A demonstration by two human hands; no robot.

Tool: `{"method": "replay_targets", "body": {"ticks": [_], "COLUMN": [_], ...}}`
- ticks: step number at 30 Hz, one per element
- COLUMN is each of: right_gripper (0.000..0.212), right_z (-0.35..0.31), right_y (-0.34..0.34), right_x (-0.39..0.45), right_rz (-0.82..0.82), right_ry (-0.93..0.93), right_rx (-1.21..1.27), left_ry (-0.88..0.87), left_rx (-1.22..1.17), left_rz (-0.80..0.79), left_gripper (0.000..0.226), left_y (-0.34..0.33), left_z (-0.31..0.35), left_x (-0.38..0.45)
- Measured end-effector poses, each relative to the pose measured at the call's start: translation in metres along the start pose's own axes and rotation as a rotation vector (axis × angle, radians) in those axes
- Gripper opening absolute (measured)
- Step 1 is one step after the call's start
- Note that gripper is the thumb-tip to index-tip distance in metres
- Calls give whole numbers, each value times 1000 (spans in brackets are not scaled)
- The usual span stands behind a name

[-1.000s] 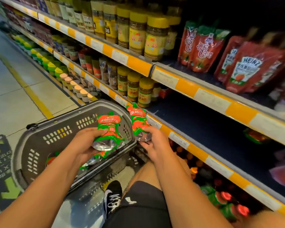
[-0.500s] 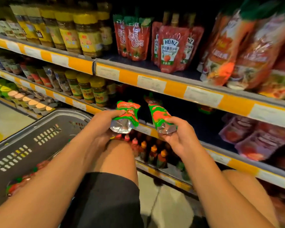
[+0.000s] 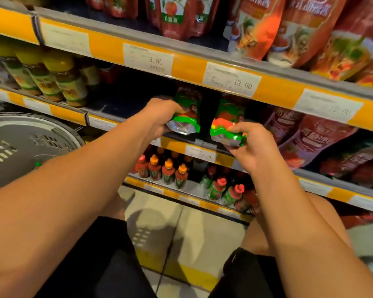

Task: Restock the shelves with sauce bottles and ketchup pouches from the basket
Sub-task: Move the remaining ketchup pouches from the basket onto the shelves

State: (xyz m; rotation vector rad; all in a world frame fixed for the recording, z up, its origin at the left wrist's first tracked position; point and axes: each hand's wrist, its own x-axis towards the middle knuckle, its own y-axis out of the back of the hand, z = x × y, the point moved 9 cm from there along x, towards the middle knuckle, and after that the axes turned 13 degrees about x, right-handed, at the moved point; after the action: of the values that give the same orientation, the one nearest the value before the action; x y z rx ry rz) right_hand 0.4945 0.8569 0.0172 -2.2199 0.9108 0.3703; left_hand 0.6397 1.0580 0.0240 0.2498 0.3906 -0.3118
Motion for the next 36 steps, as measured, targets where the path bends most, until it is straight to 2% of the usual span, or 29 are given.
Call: {"method": "replay_targets", "body": {"ticks": [5, 7, 11, 13, 18, 20, 22, 26, 32, 36], "right_gripper": [29, 36, 38, 48, 31, 30, 32, 36, 35, 48], "right_z": [-2, -1, 2, 4, -4, -6, -6, -6, -14, -15], "right_y": [15, 16, 19, 21, 20, 22, 24, 21, 25, 24], "right_x": [15, 19, 28, 30, 28, 31, 32, 33, 36, 37], "right_rz": [91, 104, 120, 150, 192, 216, 257, 277, 265, 252], "right_ry": [72, 92, 113, 114, 273, 339, 386, 445, 529, 556], "right_rx": [-124, -131, -119, -144, -224, -273, -378, -568, -716, -801], "left_ry": [-3, -42, -102, -127, -196, -211, -235, -312, -377, -444], "left_rx": [-46, -8, 39, 83, 276, 315, 365, 382, 610, 653], "left_rz": [-54, -48, -80, -90, -103, -46, 2, 52, 23, 22], "left_gripper": [49, 60, 84, 88, 78, 82, 82, 66, 57, 55], "left_y": [-15, -17, -20, -22, -28, -22, -16, -14, -18, -25], "left_z": [-11, -6, 10, 14, 22, 24, 26, 29, 30, 29], "left_x": [22, 25, 31, 37, 50, 54, 55, 56, 59, 65]}}
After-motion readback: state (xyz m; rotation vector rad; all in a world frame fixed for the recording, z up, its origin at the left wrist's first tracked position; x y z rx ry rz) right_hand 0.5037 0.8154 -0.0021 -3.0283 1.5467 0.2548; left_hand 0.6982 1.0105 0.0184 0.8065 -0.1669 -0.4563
